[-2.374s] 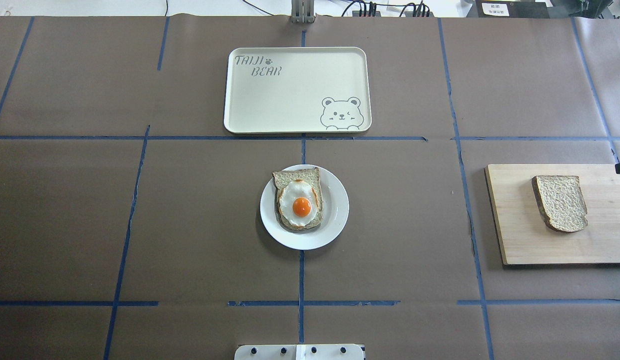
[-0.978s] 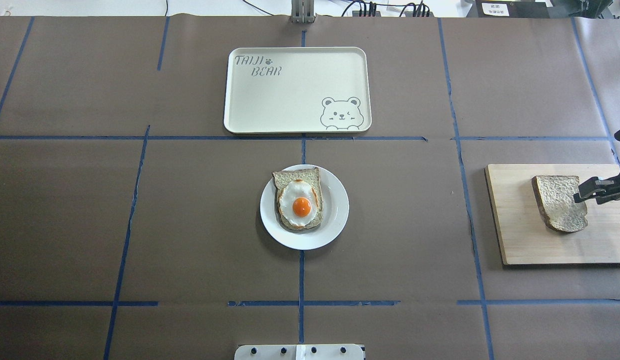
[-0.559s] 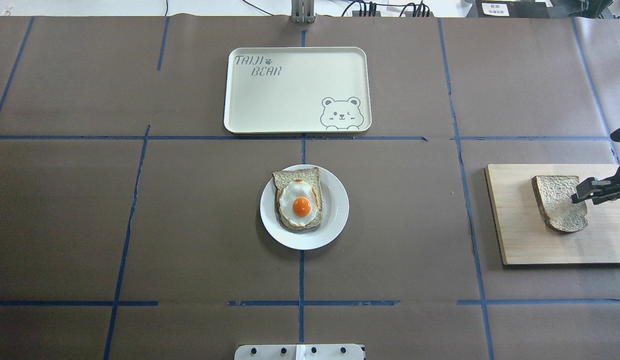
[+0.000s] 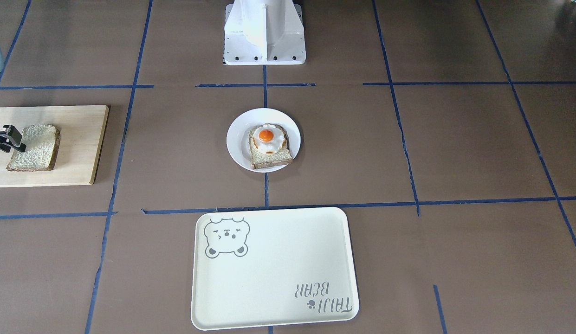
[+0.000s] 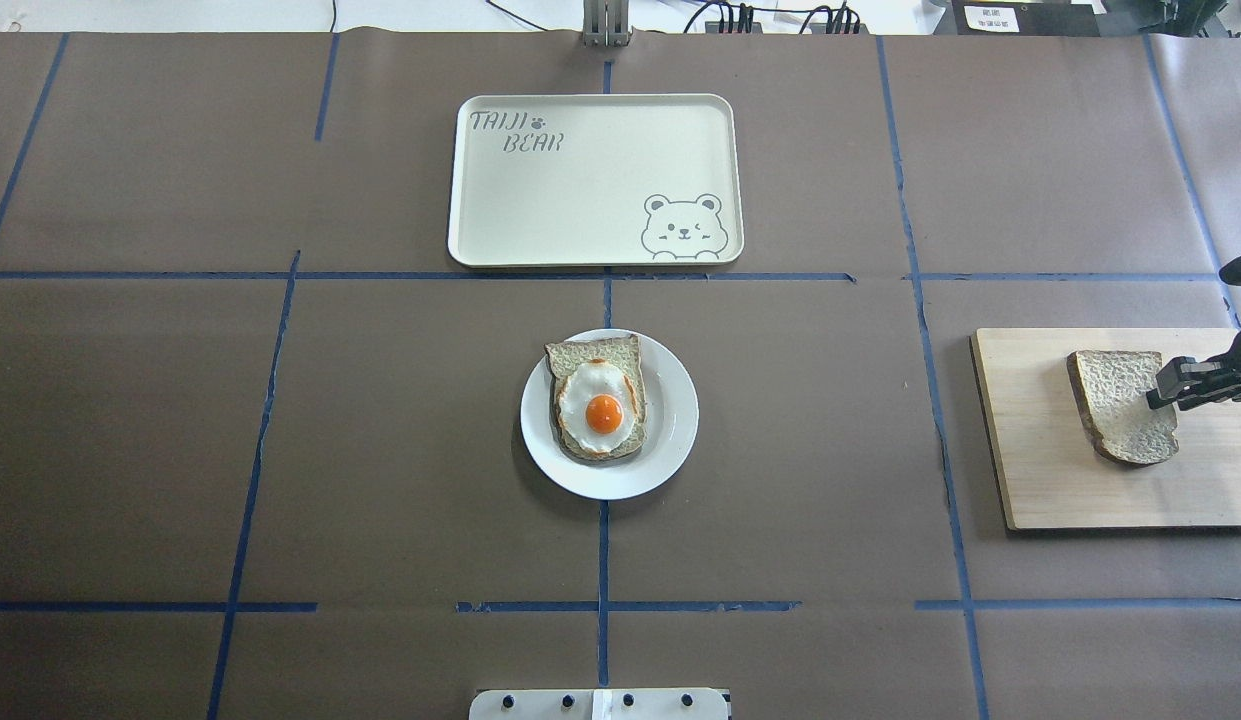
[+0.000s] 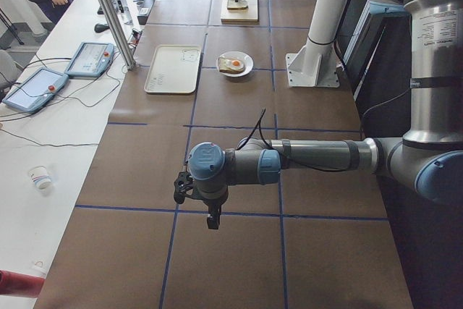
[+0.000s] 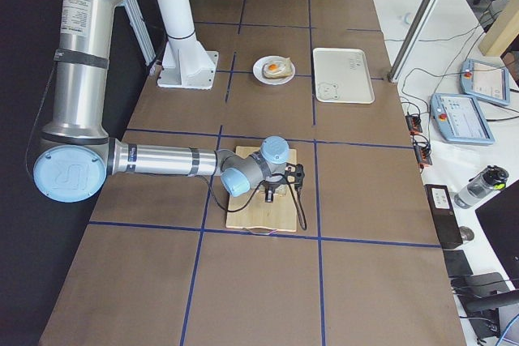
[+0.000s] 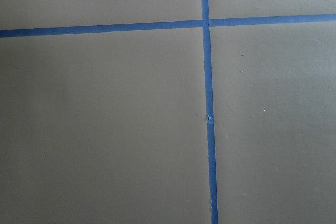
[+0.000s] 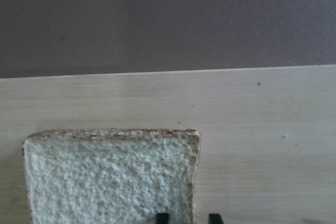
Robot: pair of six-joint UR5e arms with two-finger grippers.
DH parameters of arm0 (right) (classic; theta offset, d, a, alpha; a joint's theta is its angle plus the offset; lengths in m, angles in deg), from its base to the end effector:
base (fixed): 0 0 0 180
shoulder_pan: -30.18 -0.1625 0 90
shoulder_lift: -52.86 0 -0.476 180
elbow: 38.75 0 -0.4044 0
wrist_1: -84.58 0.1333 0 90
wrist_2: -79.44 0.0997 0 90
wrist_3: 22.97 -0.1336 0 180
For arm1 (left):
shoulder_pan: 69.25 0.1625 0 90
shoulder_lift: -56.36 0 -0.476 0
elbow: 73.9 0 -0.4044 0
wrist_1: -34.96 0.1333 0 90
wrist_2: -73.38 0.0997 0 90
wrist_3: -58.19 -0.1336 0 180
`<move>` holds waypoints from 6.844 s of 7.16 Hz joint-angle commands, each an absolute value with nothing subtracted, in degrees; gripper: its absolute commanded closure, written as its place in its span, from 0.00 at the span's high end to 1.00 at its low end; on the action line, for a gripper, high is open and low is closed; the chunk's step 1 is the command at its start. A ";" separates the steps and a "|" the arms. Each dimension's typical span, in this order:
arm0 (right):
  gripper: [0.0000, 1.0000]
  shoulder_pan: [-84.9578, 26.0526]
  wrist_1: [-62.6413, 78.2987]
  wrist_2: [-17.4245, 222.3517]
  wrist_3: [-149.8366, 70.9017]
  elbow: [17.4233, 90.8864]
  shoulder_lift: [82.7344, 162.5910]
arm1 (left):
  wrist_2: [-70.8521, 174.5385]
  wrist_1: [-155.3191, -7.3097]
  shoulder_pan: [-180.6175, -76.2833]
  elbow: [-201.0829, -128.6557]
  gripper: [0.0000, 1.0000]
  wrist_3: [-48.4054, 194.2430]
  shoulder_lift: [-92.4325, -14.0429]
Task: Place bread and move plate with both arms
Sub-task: 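Lower the right gripper onto the bread slice on the bamboo board and grasp it, then lift the bread slice with the right gripper and carry it over the plate, then lower the bread onto the egg toast and open the right gripper, then withdraw the right gripper toward its side while the left gripper reaches toward the plate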
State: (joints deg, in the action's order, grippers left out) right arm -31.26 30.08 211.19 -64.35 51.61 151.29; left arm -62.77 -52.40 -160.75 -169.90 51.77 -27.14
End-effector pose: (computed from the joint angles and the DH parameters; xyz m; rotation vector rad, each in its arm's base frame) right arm -0.1834 -0.4296 0.7327 -0.0348 -0.8464 0.0358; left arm -0.0486 -0.4439 0.7368 0.0039 0.8070 0.0591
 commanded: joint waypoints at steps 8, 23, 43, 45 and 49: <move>0.00 -34.58 30.26 212.33 -63.93 58.78 152.25 | -62.85 -52.40 -160.75 -170.40 1.00 51.77 -27.14; 0.00 1.34 29.56 182.99 -102.42 60.33 113.97 | -64.88 -52.84 -160.75 -172.34 1.00 52.21 -26.44; 1.00 -36.23 -17.03 207.05 -44.65 70.59 127.36 | -61.59 -103.84 -124.86 -174.54 1.00 139.99 -41.18; 1.00 -42.74 -18.07 209.16 -33.67 69.18 131.41 | -48.50 -116.41 -113.60 -173.49 0.99 154.37 -42.43; 1.00 -45.58 -18.70 213.92 -31.76 68.04 135.02 | -33.98 -122.80 -98.73 -170.32 0.82 165.06 -49.90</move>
State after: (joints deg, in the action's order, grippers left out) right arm -45.41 -18.77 213.40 -32.23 68.73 134.23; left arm -38.71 -122.36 -103.06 -170.82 163.98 -48.54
